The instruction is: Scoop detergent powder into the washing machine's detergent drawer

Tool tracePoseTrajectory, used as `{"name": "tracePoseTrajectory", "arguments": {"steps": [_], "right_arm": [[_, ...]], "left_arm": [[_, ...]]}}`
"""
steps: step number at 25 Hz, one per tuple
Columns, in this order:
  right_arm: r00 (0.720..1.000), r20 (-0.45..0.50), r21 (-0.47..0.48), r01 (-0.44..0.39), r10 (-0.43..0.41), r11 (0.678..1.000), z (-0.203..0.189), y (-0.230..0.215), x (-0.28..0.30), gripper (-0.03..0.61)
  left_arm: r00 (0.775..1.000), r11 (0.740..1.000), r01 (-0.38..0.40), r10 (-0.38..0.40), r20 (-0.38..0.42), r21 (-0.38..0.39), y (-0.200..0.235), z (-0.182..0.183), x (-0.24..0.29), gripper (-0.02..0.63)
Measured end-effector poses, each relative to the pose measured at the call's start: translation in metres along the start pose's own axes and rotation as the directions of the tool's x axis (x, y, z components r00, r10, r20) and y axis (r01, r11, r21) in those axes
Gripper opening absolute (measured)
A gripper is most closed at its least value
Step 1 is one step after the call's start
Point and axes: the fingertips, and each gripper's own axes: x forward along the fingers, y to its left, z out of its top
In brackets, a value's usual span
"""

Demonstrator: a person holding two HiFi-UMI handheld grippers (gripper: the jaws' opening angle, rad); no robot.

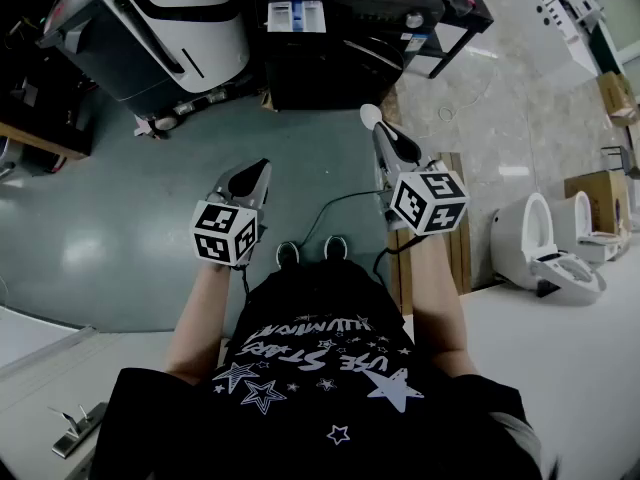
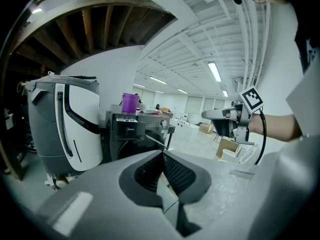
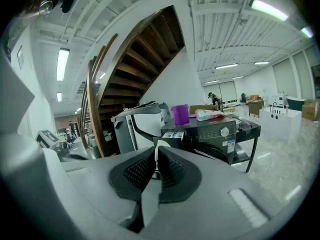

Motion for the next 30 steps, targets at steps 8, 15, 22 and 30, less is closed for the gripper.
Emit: {"name": "tracePoseTrajectory", "arguments": {"steps": [8, 15, 22, 30], "right_arm": [[0.999, -0.018, 0.016, -0.032, 0.033, 0.999, -0.019, -0.009, -0.027, 0.035], [0.998, -0.031, 0.039, -0.05, 0.052, 0.998, -0.037, -0.037, -0.054, 0.035], [0.994, -0.052, -0.004, -0.098, 0.098, 0.995, -0.048, -0.052, -0.061, 0.035], [0.989, -0.055, 0.03, -0.134, 0.135, 0.991, -0.046, -0.056, -0.037, 0.035]], "left_arm": [[0.999, 0.999, -0.037, 0.037, 0.008, 0.0, -0.023, -0.003, -0.014, 0.0], [0.998, 0.998, -0.054, 0.055, -0.007, 0.009, -0.057, -0.009, -0.002, 0.0], [0.997, 0.997, -0.081, 0.081, 0.001, -0.006, -0.085, -0.011, 0.018, 0.0], [0.993, 0.992, -0.122, 0.122, 0.001, -0.018, -0.071, -0.006, 0.021, 0.0]]}}
